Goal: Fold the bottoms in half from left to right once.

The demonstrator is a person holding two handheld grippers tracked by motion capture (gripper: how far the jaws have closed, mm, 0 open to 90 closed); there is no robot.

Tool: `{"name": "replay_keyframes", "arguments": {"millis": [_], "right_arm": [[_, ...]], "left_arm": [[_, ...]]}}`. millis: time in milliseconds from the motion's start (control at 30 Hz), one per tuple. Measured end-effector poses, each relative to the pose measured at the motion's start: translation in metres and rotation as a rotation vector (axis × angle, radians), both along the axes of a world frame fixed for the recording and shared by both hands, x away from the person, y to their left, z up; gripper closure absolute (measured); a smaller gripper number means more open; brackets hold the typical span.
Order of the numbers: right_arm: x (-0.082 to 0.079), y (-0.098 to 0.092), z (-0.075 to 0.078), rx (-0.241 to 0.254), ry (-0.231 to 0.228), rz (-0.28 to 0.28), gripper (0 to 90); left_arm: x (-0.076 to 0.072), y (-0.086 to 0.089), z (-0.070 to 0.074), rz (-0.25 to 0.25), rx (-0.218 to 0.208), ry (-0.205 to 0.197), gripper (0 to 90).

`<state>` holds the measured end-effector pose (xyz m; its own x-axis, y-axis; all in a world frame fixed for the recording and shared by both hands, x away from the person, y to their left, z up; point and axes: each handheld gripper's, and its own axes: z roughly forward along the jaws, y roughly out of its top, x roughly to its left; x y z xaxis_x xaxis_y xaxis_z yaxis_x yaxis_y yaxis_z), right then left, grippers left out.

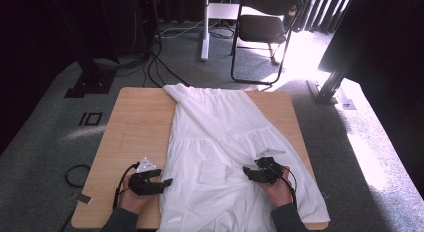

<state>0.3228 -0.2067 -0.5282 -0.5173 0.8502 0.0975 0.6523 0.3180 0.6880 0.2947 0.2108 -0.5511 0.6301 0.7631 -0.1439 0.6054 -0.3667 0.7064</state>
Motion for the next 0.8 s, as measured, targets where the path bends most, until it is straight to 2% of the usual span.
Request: {"name": "replay_keyframes", "arguments": {"millis": [33,67,100,133,167,267,300,333,367,400,433,467,500,533,567,667,700,733,767,800], "right_arm": [[0.0,0.0,-0.002,-0.002,0.017,0.014,54.2],[0.0,0.0,-0.002,-0.002,0.017,0.014,54.2],[-0.002,0.002,-0.002,-0.015,0.012,0.041,72.0],[-0.002,0.002,-0.002,-0.015,0.012,0.041,72.0],[-0.005,0.004,0.001,-0.026,-0.012,0.052,84.3],[-0.007,0.004,0.005,-0.019,-0.031,0.05,86.3],[-0.011,0.003,0.013,-0.008,-0.072,0.041,86.8],[-0.011,0.003,0.013,-0.008,-0.072,0.041,86.8],[-0.014,0.0,0.022,0.005,-0.116,0.025,86.9],[-0.014,0.0,0.022,0.005,-0.116,0.025,86.9],[-0.016,-0.005,0.033,0.021,-0.154,0.013,87.0],[-0.016,-0.005,0.033,0.021,-0.154,0.013,87.0],[-0.018,-0.009,0.044,0.035,-0.189,-0.001,87.0],[-0.018,-0.009,0.044,0.035,-0.189,-0.001,87.0],[-0.021,-0.012,0.054,0.05,-0.218,-0.008,86.9],[-0.022,-0.014,0.061,0.061,-0.233,-0.006,86.9],[-0.022,-0.013,0.065,0.061,-0.246,-0.003,86.9],[-0.022,-0.013,0.065,0.061,-0.246,-0.003,86.9],[-0.023,-0.012,0.069,0.069,-0.256,-0.002,86.8],[-0.023,-0.012,0.069,0.069,-0.256,-0.002,86.8]], "left_arm": [[0.0,-0.003,-0.001,-0.008,-0.012,-0.004,35.0],[0.0,-0.003,-0.001,-0.008,-0.012,-0.004,34.7],[0.0,-0.006,-0.002,-0.017,-0.032,-0.004,34.3],[0.0,-0.006,-0.002,-0.017,-0.032,-0.004,34.3],[0.001,-0.009,-0.003,-0.019,-0.03,-0.013,34.3],[0.001,-0.011,-0.003,-0.022,-0.019,-0.024,34.3],[0.002,-0.013,-0.003,-0.021,-0.004,-0.03,34.3],[0.002,-0.013,-0.003,-0.021,-0.004,-0.03,34.3],[0.002,-0.014,-0.003,-0.017,0.012,-0.038,34.3],[0.002,-0.014,-0.003,-0.017,0.012,-0.038,33.6],[0.002,-0.014,-0.003,-0.007,0.017,-0.043,32.1],[0.003,-0.015,-0.003,0.001,0.024,-0.047,32.1],[0.002,-0.018,-0.003,0.014,0.054,-0.062,30.3],[0.002,-0.018,-0.003,0.014,0.054,-0.062,29.3],[0.001,-0.024,-0.004,0.015,0.103,-0.081,28.5],[0.0,-0.032,-0.003,0.024,0.119,-0.078,28.3],[-0.001,-0.039,0.0,0.014,0.14,-0.07,31.4],[-0.001,-0.039,0.0,0.014,0.14,-0.07,44.9],[-0.001,-0.041,0.002,-0.017,0.124,-0.059,61.4],[-0.001,-0.042,0.003,-0.03,0.117,-0.049,61.4]]}}
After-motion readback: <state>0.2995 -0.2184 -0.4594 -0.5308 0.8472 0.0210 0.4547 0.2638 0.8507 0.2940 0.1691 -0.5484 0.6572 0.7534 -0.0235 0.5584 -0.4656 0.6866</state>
